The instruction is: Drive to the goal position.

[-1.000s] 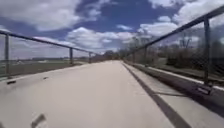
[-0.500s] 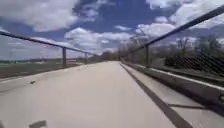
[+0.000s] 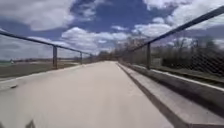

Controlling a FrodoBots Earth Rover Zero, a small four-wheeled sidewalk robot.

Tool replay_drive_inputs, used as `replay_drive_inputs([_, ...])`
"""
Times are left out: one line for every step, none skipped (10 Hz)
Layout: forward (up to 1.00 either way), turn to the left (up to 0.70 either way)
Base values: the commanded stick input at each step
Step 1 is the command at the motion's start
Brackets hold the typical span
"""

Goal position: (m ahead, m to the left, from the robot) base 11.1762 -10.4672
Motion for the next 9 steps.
replay_drive_inputs([1.00, -0.12])
replay_drive_inputs([1.00, -0.12])
replay_drive_inputs([1.00, 0.00])
replay_drive_inputs([1.00, -0.16])
replay_drive_inputs([1.00, -0.10])
replay_drive_inputs([1.00, 0.00])
replay_drive_inputs([1.00, 0.00])
replay_drive_inputs([1.00, 0.00])
replay_drive_inputs([1.00, 0.00])
